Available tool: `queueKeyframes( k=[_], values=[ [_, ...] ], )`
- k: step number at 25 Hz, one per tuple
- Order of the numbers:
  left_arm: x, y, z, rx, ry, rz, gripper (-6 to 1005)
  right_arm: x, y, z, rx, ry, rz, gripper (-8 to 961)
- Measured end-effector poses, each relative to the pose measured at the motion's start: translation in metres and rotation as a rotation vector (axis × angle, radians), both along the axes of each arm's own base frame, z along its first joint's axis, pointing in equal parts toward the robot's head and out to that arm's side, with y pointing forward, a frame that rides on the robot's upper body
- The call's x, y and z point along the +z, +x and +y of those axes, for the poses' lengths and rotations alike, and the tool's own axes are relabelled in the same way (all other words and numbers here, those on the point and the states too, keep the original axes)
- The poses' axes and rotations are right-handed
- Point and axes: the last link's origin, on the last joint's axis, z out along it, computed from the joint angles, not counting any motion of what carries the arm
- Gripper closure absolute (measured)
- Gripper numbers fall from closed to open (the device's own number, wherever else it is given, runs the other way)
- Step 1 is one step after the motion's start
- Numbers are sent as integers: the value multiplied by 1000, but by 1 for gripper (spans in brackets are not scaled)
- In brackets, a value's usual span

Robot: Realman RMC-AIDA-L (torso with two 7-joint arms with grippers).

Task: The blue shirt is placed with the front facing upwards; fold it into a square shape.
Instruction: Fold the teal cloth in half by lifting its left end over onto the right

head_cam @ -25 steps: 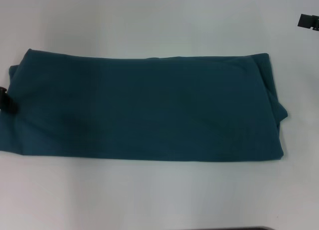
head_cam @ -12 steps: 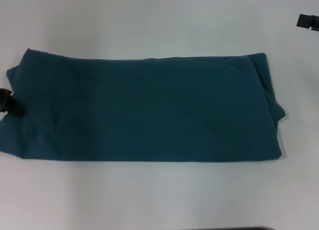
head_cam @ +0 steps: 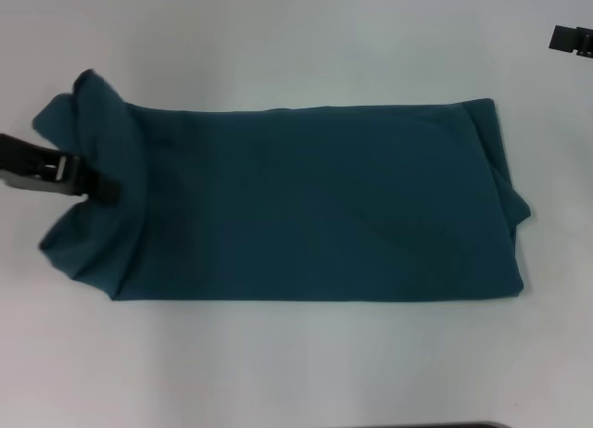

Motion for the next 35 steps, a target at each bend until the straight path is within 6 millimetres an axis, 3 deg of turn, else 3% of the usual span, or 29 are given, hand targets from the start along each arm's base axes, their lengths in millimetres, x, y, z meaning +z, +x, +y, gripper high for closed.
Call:
queueKeyframes(
  k=[9,20,35],
  values=[
    [-19,40,-8,-98,-30,-152,937,-1,-1,0,16,-2,-11,71],
    [-31,66,-7,-144,-64,-265,937,-5,-8,4,50,-41,-30,70],
    [-68,106,3,-207,-133,-375,938,-10,-19,15,86,-73,-60,69]
  ],
)
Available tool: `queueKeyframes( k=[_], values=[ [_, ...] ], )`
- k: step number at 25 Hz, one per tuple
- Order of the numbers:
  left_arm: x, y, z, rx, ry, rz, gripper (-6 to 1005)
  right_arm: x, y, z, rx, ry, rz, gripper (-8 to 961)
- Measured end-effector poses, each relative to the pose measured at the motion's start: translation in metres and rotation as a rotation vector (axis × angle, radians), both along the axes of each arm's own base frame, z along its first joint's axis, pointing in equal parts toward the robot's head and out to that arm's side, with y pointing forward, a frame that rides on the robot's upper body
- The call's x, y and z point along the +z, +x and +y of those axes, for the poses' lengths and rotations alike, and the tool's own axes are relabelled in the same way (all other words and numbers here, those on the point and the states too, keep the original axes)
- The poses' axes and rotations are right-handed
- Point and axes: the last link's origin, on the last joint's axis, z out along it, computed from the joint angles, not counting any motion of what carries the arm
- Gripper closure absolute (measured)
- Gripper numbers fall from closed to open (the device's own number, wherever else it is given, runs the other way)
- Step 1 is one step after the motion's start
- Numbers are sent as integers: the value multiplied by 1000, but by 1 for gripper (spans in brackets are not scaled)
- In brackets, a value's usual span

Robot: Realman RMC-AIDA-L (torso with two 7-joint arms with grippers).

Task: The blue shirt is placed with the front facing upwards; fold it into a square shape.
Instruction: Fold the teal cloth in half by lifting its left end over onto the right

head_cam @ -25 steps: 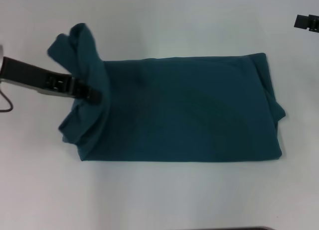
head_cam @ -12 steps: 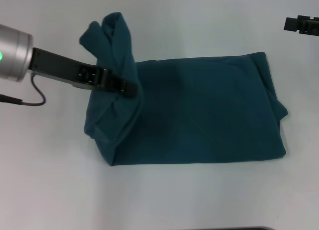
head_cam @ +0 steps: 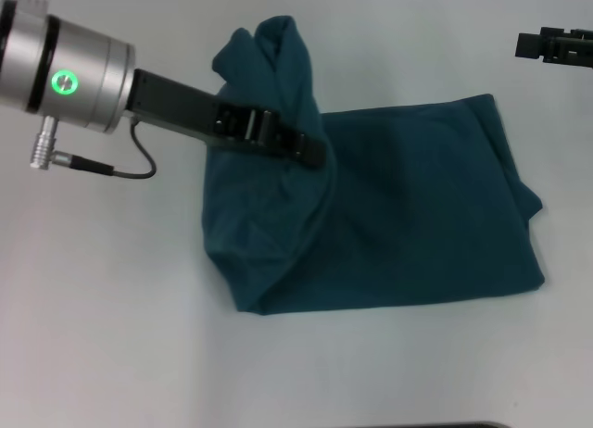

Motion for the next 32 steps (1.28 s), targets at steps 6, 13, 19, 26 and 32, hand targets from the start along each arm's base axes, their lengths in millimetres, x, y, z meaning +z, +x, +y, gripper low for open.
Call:
queueKeyframes(
  k=[6,13,19,26,32],
  values=[
    [-1,20,-1,-40,-22,-46,938,3,1,1,-6,1,-5,70],
    [6,31,0,-65,-15,-51,938,3,1,1,-7,2,-7,69],
    [9,40,0,-81,-14,-68,938,4,1,2,-5,5,-5,70],
    [7,54,1,-106,-23,-103,936,5,-2,4,2,7,-6,71],
    [5,62,2,-119,-24,-121,937,5,-3,6,6,11,-5,70]
  ],
)
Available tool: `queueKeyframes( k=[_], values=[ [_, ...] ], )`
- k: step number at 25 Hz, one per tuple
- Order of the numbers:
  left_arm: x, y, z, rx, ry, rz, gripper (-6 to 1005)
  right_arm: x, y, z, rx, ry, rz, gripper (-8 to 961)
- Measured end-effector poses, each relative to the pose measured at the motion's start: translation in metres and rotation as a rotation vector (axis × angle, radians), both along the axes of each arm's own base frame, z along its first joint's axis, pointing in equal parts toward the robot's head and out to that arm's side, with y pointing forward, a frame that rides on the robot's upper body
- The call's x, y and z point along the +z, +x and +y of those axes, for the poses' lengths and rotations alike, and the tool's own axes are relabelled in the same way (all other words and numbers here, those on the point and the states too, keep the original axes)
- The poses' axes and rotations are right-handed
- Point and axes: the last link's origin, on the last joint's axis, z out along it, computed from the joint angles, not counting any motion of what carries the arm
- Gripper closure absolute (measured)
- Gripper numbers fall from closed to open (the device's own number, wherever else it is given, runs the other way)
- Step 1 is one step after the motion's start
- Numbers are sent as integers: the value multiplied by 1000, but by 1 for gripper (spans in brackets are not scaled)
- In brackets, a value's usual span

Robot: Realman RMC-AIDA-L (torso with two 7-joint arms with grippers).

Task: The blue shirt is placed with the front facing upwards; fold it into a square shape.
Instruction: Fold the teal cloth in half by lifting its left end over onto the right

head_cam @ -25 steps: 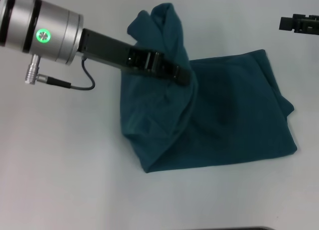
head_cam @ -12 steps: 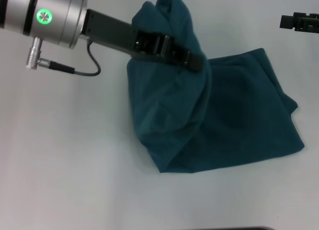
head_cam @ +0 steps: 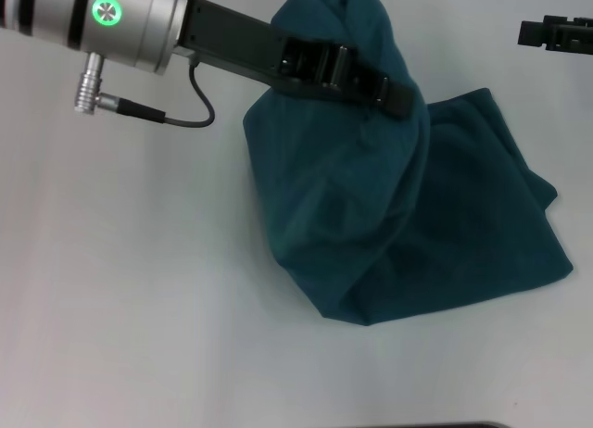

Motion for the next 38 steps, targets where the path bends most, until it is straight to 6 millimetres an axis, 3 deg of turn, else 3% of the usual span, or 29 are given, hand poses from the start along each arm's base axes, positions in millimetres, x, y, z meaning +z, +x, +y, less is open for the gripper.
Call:
queueKeyframes(
  k=[7,13,25,38],
  values=[
    [-18,-3,6,25,-1,-19,936,1,0,1,1,5,-3,70],
    [-33,6,6,-1,-21,-45,937,1,-2,2,5,2,0,70],
    [-47,22,10,-15,-8,-84,937,1,-3,2,10,2,2,70],
    [-57,18,17,31,-1,-60,936,1,-3,2,10,1,4,69]
  ],
)
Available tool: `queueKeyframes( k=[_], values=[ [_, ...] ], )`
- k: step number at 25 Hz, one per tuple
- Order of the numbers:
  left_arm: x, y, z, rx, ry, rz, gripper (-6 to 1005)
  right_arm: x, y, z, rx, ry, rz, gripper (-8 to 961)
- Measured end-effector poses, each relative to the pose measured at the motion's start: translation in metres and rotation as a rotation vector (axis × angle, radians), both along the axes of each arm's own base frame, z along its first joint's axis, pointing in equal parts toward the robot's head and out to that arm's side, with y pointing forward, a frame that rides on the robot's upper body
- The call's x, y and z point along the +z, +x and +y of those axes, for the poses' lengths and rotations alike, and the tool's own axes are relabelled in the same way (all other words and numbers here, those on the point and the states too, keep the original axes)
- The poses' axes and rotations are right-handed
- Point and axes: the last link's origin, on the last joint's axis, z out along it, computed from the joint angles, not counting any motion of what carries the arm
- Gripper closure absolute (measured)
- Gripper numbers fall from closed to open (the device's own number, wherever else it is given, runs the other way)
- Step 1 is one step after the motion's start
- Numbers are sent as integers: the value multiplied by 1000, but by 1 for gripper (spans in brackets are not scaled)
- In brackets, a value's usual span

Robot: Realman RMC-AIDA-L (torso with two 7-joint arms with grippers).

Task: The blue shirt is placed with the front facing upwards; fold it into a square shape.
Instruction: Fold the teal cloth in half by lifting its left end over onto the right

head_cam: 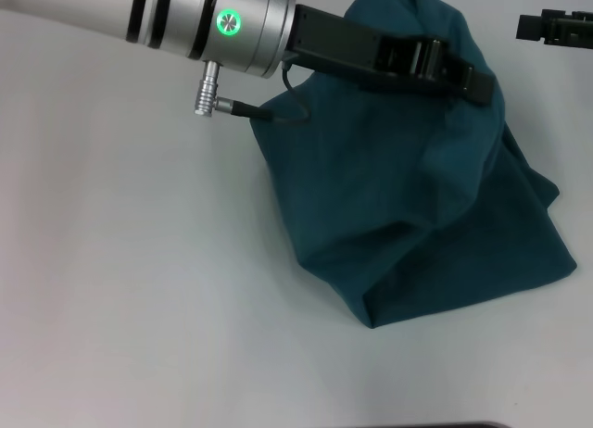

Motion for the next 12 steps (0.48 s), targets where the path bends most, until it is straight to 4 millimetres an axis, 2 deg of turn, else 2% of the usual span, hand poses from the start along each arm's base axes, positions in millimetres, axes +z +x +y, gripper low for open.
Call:
queueKeyframes(
  k=[12],
  values=[
    [-1,-1,0,0,0,2,937,0,-1,1,3,1,1,70]
  ],
)
